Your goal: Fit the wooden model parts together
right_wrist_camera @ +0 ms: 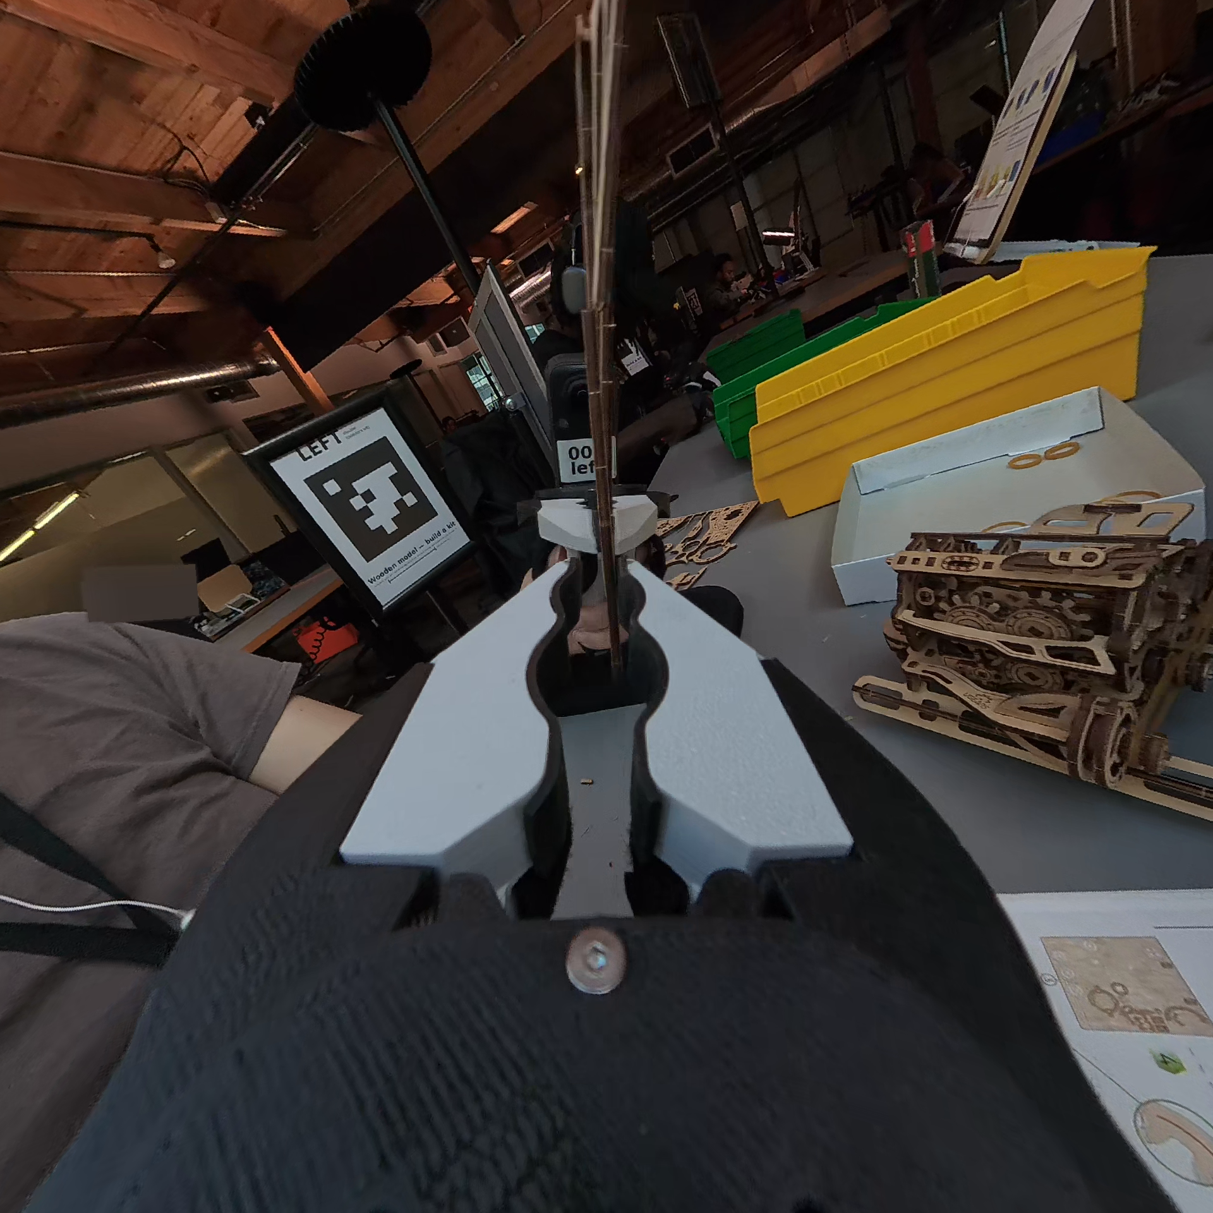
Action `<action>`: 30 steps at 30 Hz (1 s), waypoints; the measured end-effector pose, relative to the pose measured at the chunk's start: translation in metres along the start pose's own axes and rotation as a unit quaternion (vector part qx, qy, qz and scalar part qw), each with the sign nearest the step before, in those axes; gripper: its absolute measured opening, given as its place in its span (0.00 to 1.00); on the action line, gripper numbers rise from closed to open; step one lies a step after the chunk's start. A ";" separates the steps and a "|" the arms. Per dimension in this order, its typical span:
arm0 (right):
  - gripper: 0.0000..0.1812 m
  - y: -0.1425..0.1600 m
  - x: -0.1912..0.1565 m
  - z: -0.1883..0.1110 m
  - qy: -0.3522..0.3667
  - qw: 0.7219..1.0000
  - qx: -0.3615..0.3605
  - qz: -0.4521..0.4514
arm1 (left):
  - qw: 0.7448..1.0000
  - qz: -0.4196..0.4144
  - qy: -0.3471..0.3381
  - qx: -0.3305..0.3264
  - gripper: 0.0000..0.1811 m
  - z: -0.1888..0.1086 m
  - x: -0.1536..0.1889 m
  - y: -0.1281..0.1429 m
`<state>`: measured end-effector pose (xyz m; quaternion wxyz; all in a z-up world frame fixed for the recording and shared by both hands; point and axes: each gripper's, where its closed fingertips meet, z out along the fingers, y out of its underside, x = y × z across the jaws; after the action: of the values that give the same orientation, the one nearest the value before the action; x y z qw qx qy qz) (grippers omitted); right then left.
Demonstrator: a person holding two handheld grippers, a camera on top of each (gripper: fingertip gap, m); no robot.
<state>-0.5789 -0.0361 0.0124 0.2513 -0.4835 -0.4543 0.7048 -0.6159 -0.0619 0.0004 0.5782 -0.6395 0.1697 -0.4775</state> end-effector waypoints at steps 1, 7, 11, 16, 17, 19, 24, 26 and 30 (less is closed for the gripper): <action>0.11 -0.003 0.003 -0.001 0.014 1.000 0.008 -0.011 | 1.000 0.002 -0.012 0.001 0.00 -0.002 -0.003 -0.001; 0.13 -0.037 0.023 -0.045 0.105 0.988 0.079 -0.078 | 0.998 -0.044 -0.035 0.035 0.00 -0.016 -0.016 -0.010; 0.13 -0.066 0.015 -0.077 0.152 0.967 0.147 -0.141 | 0.996 -0.047 -0.020 0.070 0.00 -0.025 -0.012 -0.022; 0.13 -0.083 0.000 -0.113 0.259 0.912 0.151 -0.281 | 0.995 -0.037 -0.006 0.093 0.00 -0.029 -0.004 -0.033; 0.13 -0.081 -0.002 -0.120 0.284 0.897 0.141 -0.309 | 0.994 -0.033 0.002 0.107 0.00 -0.031 0.000 -0.042; 0.13 -0.075 -0.005 -0.135 0.339 0.858 0.104 -0.371 | 0.992 -0.011 0.008 0.123 0.00 -0.035 0.009 -0.059; 0.12 -0.030 -0.011 -0.171 0.435 0.765 0.044 -0.473 | 0.991 0.063 -0.046 0.112 0.00 -0.032 0.009 -0.077; 0.13 -0.015 -0.017 -0.173 0.438 0.755 0.027 -0.487 | 0.989 0.066 -0.045 0.124 0.00 -0.032 0.005 -0.071; 0.13 0.005 -0.041 -0.165 0.408 0.759 0.013 -0.507 | 0.987 0.040 -0.045 0.152 0.00 -0.039 -0.002 -0.061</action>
<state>-0.4120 -0.0052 0.0069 0.7398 -0.4212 -0.4780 0.2164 -0.6685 -0.0659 0.0500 0.6942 -0.5575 0.0943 -0.4454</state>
